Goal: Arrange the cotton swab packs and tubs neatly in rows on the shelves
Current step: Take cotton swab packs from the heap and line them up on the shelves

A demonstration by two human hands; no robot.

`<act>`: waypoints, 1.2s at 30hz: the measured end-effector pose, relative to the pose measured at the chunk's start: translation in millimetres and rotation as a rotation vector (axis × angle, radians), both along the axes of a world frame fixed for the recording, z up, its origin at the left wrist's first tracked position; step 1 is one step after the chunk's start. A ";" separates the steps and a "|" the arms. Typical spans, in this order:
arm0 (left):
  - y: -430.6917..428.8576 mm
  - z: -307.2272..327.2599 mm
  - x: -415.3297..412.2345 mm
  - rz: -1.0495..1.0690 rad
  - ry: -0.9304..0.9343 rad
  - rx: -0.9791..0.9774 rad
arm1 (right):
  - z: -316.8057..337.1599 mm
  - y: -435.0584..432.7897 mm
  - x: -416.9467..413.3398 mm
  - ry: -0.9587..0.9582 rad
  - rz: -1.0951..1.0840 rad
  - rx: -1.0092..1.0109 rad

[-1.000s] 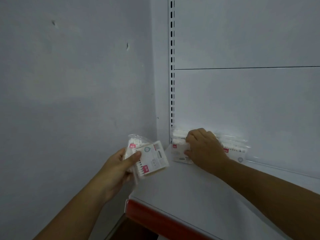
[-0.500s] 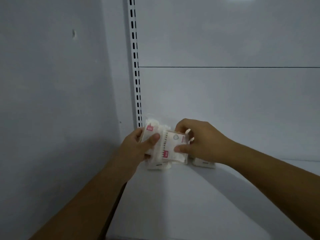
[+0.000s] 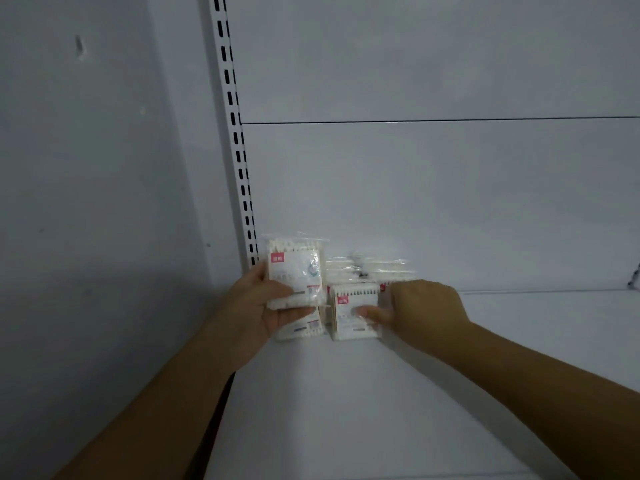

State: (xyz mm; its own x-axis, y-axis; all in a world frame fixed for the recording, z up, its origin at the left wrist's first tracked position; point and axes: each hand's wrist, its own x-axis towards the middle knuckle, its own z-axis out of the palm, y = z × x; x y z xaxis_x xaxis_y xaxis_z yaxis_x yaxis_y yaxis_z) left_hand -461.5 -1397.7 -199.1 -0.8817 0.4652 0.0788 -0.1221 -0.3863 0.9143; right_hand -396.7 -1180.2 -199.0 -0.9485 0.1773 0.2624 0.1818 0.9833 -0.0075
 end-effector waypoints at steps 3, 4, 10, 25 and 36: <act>15.2 7.9 2.0 0.070 0.067 -0.131 | 30.8 13.8 11.5 0.147 0.126 -0.414; 24.7 12.1 4.3 0.061 0.101 -0.185 | 40.9 14.8 14.3 0.147 0.206 -0.628; 60.7 24.1 21.4 0.081 0.570 -0.519 | 37.4 33.8 8.3 0.259 0.366 -1.159; 58.8 -35.4 -8.4 0.422 1.526 -1.568 | -19.4 66.1 2.0 0.106 0.142 -0.713; -3.1 -33.8 -29.8 0.336 0.888 -1.298 | -31.4 46.9 -2.1 0.366 0.339 -0.069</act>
